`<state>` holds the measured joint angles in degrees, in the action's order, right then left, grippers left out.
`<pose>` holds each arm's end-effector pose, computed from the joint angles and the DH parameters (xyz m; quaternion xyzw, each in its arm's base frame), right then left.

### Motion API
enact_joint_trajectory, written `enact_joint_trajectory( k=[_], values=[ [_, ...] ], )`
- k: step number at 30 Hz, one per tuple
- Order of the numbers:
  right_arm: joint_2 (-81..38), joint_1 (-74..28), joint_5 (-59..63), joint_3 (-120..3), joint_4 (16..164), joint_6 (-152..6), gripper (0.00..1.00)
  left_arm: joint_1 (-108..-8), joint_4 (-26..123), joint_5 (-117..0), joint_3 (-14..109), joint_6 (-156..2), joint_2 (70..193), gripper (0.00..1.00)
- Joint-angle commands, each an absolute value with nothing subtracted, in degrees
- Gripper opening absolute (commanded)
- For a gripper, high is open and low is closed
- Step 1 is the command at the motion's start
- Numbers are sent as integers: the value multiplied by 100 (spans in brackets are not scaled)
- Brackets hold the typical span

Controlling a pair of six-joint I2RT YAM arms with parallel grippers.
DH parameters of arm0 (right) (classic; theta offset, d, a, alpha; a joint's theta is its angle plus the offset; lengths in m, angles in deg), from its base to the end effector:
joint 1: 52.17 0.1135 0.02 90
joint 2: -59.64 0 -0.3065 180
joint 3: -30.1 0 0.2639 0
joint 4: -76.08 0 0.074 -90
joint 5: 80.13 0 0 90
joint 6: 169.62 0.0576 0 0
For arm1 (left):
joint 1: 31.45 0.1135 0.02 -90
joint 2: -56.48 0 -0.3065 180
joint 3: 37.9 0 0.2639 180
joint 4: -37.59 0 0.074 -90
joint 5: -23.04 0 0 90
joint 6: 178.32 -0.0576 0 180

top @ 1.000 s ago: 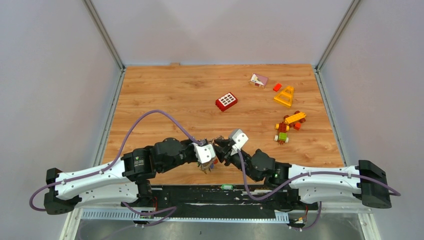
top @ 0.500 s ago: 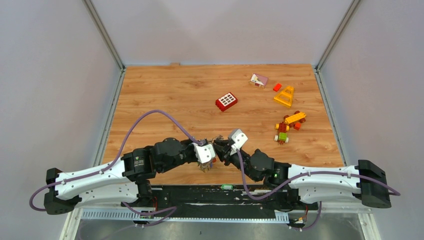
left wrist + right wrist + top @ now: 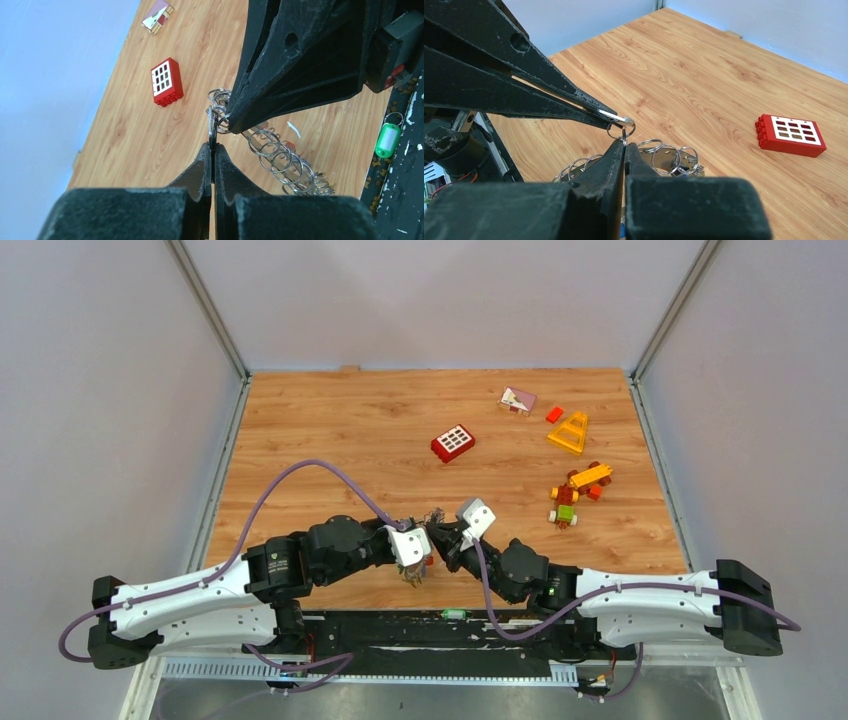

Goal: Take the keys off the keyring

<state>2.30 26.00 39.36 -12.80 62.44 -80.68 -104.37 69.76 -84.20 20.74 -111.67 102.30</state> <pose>0.0758 0.2235 0.3040 -0.3014 0.6444 0.2815 0.6440 0.0708 -0.1722 0.3491 0.5429 0.6029 -0.1286 0.5703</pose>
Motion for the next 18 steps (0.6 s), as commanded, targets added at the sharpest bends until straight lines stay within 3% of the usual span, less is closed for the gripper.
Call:
enact_joint_trajectory(
  k=[1, 18],
  values=[
    [305, 2579, 4082, -1546, 6148, -7997, 0, -10422, 6534, -8489, 2385, -11125, 10182, 0],
    [258, 2572, 4377, -1676, 6201, -7376, 0, -10417, 6555, -8692, 2394, -11133, 10191, 0]
  ],
)
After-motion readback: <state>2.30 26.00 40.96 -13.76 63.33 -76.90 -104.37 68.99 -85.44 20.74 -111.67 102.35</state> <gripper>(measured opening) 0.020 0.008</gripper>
